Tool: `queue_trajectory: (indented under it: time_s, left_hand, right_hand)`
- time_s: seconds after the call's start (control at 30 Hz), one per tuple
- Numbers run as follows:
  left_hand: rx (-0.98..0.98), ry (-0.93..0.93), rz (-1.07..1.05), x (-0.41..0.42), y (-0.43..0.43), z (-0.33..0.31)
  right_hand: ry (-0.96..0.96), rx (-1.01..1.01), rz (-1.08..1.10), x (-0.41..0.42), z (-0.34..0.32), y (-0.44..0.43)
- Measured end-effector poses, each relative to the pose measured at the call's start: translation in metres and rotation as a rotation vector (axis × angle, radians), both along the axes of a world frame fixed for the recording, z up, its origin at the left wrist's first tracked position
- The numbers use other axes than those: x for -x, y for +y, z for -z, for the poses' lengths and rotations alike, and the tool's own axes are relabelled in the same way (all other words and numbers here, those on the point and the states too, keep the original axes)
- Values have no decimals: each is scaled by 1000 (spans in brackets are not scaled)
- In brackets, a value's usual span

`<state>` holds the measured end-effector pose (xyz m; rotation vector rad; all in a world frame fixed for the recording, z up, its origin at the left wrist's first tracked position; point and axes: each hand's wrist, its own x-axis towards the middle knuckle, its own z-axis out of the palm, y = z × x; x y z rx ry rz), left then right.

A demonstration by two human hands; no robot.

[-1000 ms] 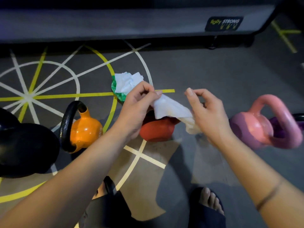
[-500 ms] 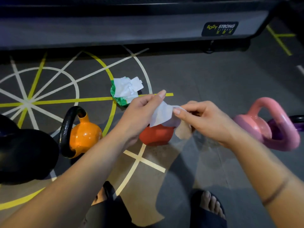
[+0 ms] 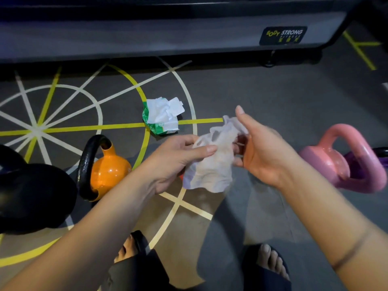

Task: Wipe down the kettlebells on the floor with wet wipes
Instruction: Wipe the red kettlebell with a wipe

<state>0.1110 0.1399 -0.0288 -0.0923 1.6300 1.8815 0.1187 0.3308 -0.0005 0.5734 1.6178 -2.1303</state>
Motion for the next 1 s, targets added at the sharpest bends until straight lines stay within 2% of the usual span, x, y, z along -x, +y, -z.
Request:
queue_trajectory:
  time_s: [0.07, 0.17, 0.23, 0.3, 0.37, 0.47, 0.57, 0.63, 0.7, 0.8, 0.93, 1.0]
  left_hand:
    - [-6, -47, -36, -3, -1, 1]
    - [-17, -81, -113, -7, 1, -3]
    - [8, -94, -131, -7, 1, -5]
    - [75, -77, -181, -5, 0, -4]
    - [149, -28, -273, -3, -2, -2]
    - [166, 168, -323, -3, -6, -9]
    - [257, 404, -178, 0, -10, -18]
    - [342, 407, -66, 6, -15, -18]
    - [517, 422, 37, 11, -16, -16]
    - [744, 574, 92, 15, -13, -9]
    - [888, 755, 138, 18, -10, -4]
    - [876, 813, 156, 19, -15, -6]
  right_hand:
    - [-43, 122, -115, -6, 6, 1]
    - [-21, 135, -200, -18, 17, -3]
    - [-44, 111, -144, -20, 18, -7]
    - [-30, 52, 14, -18, 19, -5]
    - [113, -89, 96, -16, 16, 1]
    - [342, -252, 27, -14, 12, 9]
    - [343, -334, -20, -14, 12, 15]
    - [316, -430, -65, -13, 13, 22]
    - [361, -679, -162, -12, 16, 29]
    - [479, -1057, -258, -10, 24, 33]
    - [576, -1193, -289, -11, 30, 30]
    - [579, -1202, -253, -12, 30, 35]
